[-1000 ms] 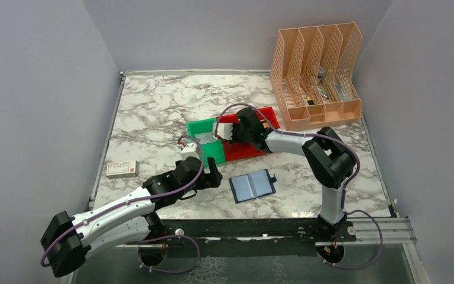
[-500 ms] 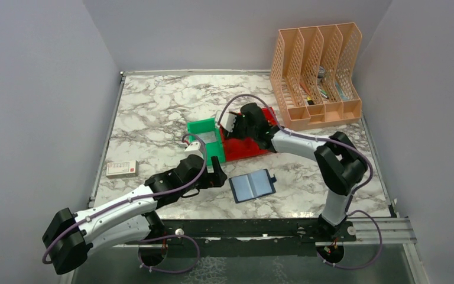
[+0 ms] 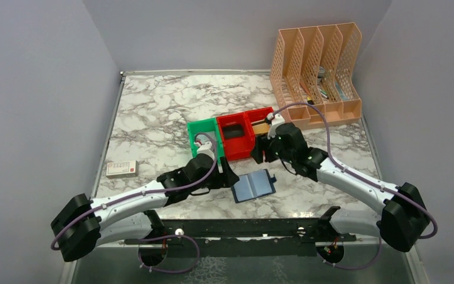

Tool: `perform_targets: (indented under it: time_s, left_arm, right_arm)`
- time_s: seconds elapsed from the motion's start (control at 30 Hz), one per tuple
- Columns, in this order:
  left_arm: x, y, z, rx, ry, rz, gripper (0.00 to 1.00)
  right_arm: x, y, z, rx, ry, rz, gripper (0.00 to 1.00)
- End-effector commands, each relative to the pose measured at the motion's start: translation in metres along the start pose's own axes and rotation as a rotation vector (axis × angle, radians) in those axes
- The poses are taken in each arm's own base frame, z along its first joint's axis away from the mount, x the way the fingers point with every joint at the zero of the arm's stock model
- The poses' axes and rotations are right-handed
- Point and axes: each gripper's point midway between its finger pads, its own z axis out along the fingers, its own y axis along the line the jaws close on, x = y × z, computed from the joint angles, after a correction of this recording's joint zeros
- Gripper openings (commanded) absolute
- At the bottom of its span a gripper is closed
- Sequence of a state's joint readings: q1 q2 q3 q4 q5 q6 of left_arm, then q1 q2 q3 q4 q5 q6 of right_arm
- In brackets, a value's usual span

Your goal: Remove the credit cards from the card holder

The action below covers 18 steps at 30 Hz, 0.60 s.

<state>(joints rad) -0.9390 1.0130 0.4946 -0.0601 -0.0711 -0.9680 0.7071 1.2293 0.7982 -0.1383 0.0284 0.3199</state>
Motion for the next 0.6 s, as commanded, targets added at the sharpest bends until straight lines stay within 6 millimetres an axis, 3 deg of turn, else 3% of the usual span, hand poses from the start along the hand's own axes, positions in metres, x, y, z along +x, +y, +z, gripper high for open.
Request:
perform_targets:
  time_s: [0.0,0.23,0.57]
  left_arm:
    - [0.015,-0.017,0.010,0.065,0.039,-0.011,0.68]
    - [0.029,-0.023,0.028,0.040,0.068,0.023,0.67]
    - [0.047,-0.021,0.051,0.005,0.133,0.047,0.58]
  right_arm:
    - [0.078,0.001,-0.029,-0.012,0.238,0.170,0.58]
    - [0.132,-0.013,-0.036,0.053,0.380,0.215,0.57]
    - [0.160,-0.013,-0.028,0.035,0.452,0.219,0.51]
